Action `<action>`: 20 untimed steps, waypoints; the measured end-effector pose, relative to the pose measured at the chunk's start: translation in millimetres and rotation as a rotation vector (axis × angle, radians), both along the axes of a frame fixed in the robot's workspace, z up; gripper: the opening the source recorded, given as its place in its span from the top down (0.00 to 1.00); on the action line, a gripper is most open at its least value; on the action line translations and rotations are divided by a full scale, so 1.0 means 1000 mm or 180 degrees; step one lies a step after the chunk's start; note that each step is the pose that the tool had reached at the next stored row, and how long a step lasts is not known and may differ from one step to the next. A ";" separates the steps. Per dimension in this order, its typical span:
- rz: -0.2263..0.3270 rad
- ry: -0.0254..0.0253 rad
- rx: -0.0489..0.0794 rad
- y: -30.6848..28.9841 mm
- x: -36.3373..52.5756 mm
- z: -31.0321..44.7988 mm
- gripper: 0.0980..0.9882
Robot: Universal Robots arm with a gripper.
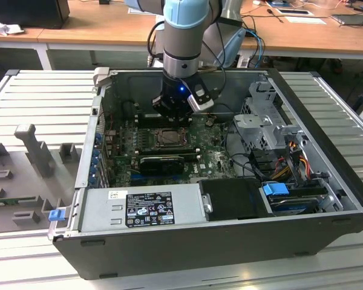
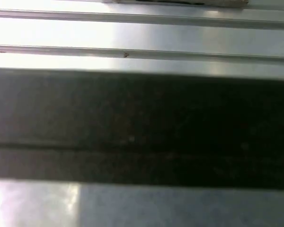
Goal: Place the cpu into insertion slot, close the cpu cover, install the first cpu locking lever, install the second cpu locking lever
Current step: 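Install the first cpu locking lever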
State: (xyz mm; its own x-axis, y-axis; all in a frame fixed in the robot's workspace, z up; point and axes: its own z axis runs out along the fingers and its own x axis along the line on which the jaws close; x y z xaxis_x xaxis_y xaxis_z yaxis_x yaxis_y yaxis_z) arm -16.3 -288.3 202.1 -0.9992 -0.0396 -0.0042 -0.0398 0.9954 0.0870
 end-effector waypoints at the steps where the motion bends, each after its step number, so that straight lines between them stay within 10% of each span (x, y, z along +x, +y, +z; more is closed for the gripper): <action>1: 0.0000 0.0001 -0.0003 -0.0008 -0.0001 -0.0006 0.99; 5: 0.0000 0.0001 0.0053 -0.0010 0.0000 -0.0009 0.99; 20: 0.0000 0.0001 0.0055 -0.0061 -0.0001 0.0107 0.99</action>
State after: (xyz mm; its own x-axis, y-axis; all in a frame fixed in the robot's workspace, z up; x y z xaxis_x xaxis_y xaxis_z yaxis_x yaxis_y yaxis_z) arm -16.4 -294.3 212.8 -0.9992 -0.0395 -0.0046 -0.0397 0.9938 0.1042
